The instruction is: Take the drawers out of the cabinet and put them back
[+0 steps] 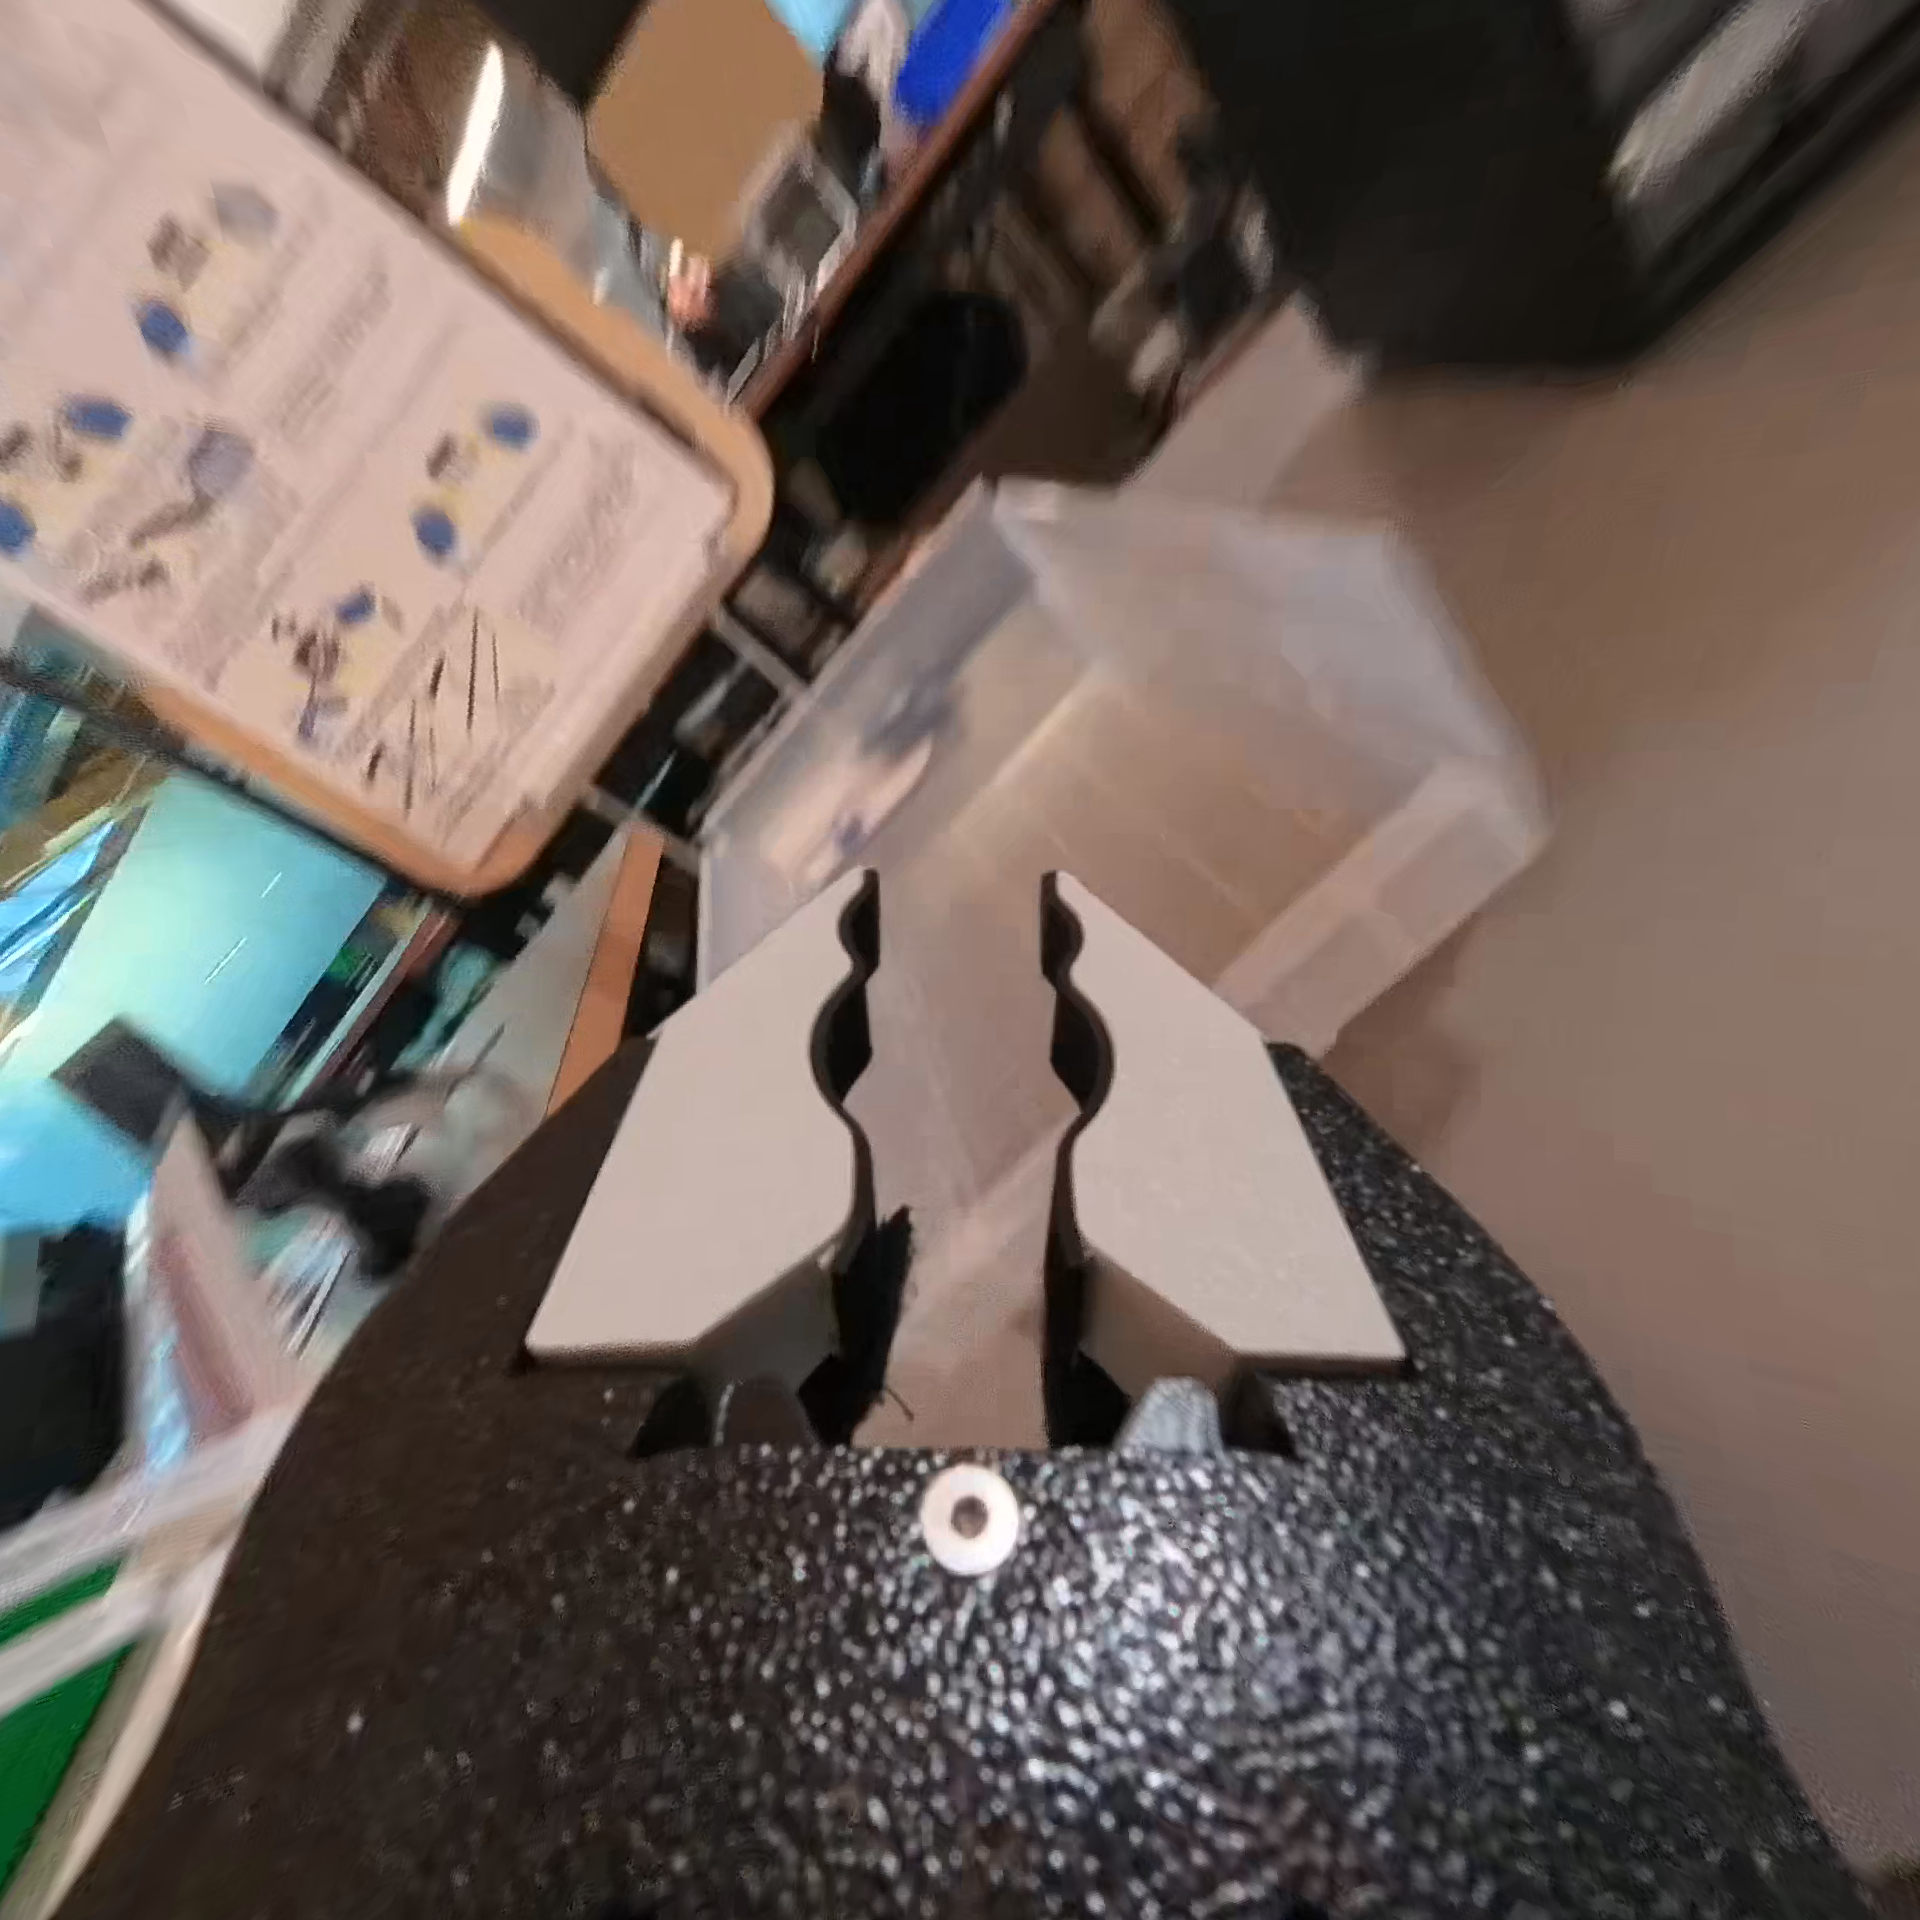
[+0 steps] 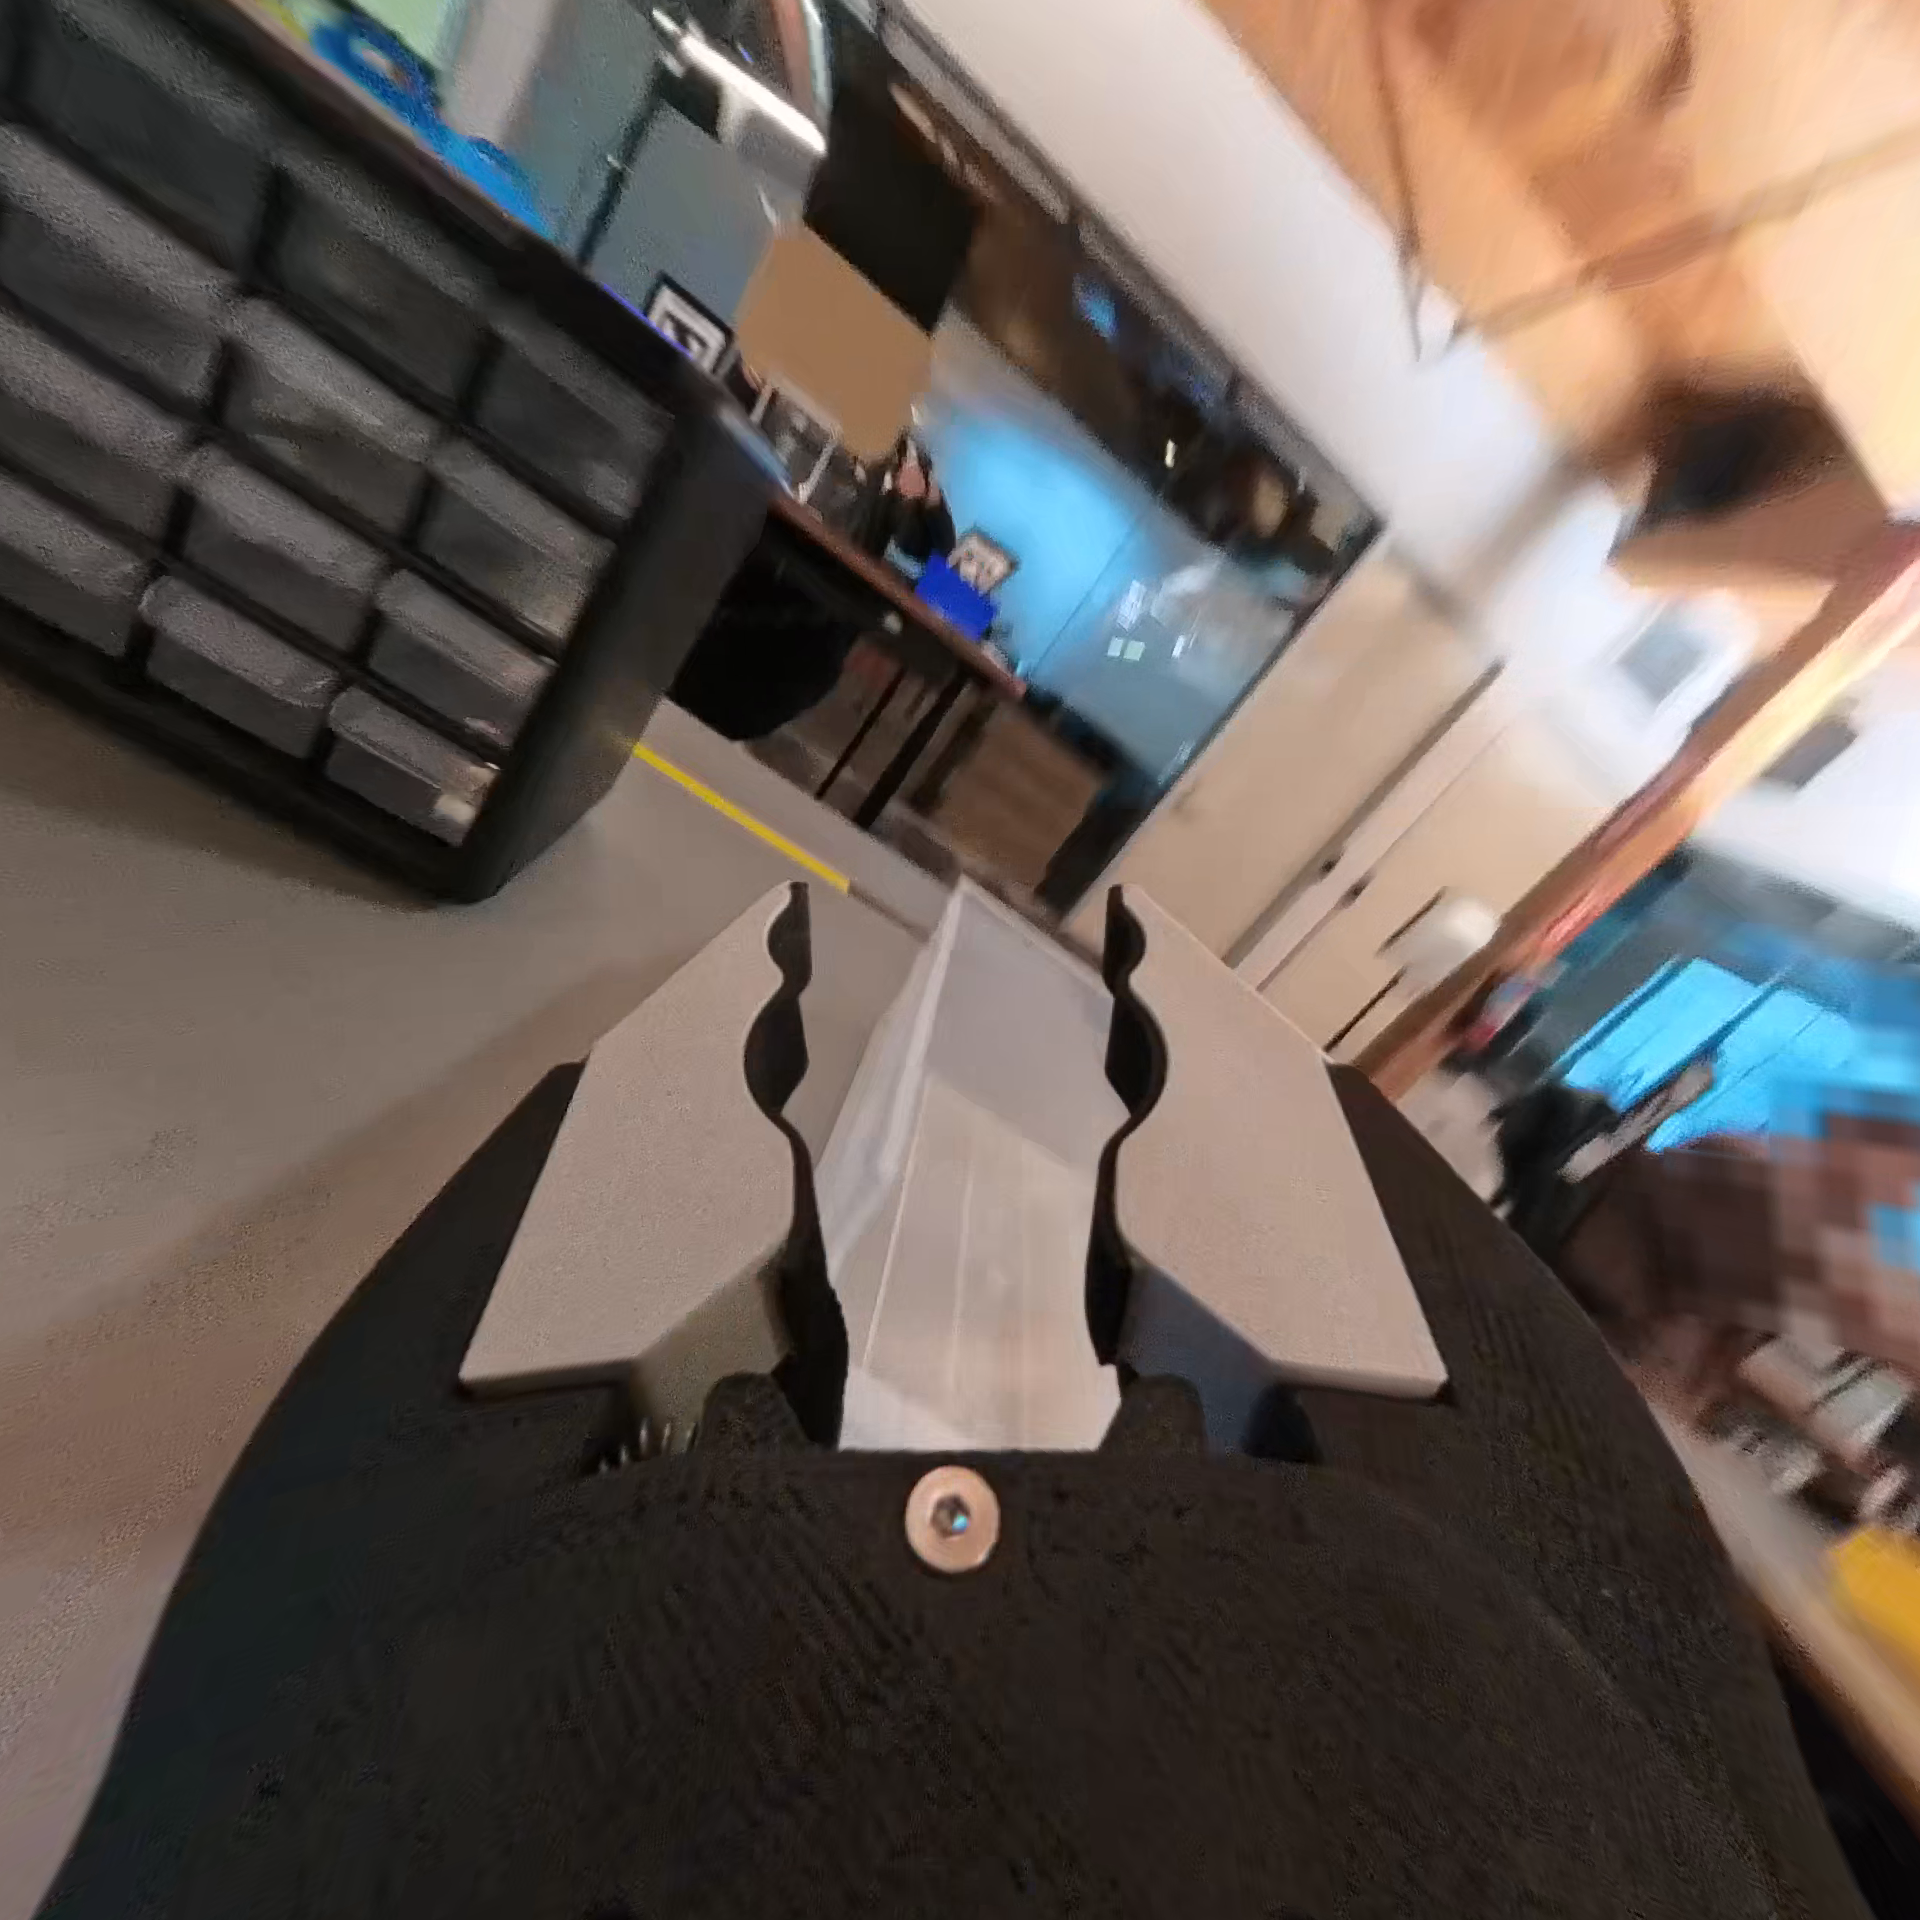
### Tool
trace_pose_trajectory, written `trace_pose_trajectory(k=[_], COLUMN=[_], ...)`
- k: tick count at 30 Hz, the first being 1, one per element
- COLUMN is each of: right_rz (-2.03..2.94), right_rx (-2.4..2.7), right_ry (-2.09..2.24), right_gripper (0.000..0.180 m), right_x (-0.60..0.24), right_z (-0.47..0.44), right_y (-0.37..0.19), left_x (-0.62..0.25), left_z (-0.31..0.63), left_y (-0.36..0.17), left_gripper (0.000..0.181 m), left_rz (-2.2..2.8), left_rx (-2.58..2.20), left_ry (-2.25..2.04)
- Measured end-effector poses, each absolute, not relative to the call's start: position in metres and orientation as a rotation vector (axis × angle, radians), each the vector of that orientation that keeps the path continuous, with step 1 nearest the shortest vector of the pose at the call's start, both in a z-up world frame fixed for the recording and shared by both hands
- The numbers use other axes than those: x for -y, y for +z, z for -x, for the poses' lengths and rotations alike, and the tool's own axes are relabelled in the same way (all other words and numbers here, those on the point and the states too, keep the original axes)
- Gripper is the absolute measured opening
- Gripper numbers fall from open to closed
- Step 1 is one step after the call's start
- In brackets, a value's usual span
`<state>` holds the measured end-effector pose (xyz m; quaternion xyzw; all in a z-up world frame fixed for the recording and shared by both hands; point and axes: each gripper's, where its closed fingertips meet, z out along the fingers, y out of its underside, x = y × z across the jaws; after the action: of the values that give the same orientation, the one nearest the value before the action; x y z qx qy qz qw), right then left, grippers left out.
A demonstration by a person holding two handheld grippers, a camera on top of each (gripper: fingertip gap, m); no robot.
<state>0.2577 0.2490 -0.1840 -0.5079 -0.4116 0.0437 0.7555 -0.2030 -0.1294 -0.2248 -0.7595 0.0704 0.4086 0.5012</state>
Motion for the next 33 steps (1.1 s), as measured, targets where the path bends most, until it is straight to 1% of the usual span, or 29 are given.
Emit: trace_pose_trajectory(k=[3, 7, 9, 10, 11, 12, 14, 16, 18, 19, 21, 23, 25, 29, 33], right_rz=[0.911, 0.831, 0.76, 0.713, 0.67, 0.648, 0.654, 0.662, 0.62, 0.574, 0.485, 0.39, 0.34, 0.311, 0.299], right_rx=[1.049, 1.224, 1.295, 1.314, 1.315, 1.313, 1.318, 1.312, 1.328, 1.328, 1.404, 1.48, 1.516, 1.48, 1.421], right_ry=[-0.033, 0.219, 0.255, 0.251, 0.263, 0.295, 0.34, 0.359, 0.294, 0.284, 0.224, 0.113, 0.032, -0.074, -0.108], right_gripper=[0.054, 0.051, 0.05, 0.05, 0.051, 0.051, 0.052, 0.051, 0.048, 0.048, 0.046, 0.041, 0.032, 0.025, 0.025], right_x=[-0.226, -0.189, -0.173, -0.168, -0.163, -0.16, -0.16, -0.16, -0.156, -0.149, -0.136, -0.13, -0.133, -0.149, -0.155], right_z=[-0.209, -0.121, -0.083, -0.066, -0.05, -0.034, -0.006, 0.018, 0.036, 0.043, 0.059, 0.072, 0.081, 0.092, 0.093], right_y=[-0.188, -0.212, -0.222, -0.223, -0.221, -0.22, -0.225, -0.235, -0.237, -0.234, -0.245, -0.26, -0.269, -0.267, -0.255], left_x=[0.077, -0.003, -0.041, -0.059, -0.077, -0.093, -0.12, -0.137, -0.143, -0.144, -0.145, -0.148, -0.146, -0.145, -0.143], left_z=[0.174, 0.143, 0.124, 0.113, 0.104, 0.097, 0.093, 0.097, 0.104, 0.106, 0.11, 0.128, 0.126, 0.129, 0.132], left_y=[-0.179, -0.124, -0.103, -0.089, -0.078, -0.073, -0.072, -0.077, -0.083, -0.087, -0.097, -0.096, -0.095, -0.105, -0.115], left_gripper=[0.042, 0.055, 0.062, 0.046, 0.041, 0.044, 0.049, 0.051, 0.053, 0.053, 0.048, 0.047, 0.048, 0.051, 0.05], left_rz=[1.73, 1.663, 1.601, 1.52, 1.472, 1.471, 1.507, 1.532, 1.542, 1.551, 1.596, 1.648, 1.64, 1.704, 1.741], left_rx=[-0.342, -0.46, -0.514, -0.554, -0.573, -0.592, -0.605, -0.58, -0.512, -0.478, -0.467, -0.404, -0.403, -0.432, -0.441], left_ry=[0.833, 0.695, 0.612, 0.581, 0.535, 0.472, 0.395, 0.37, 0.328, 0.281, 0.207, 0.228, 0.163, 0.198, 0.184])
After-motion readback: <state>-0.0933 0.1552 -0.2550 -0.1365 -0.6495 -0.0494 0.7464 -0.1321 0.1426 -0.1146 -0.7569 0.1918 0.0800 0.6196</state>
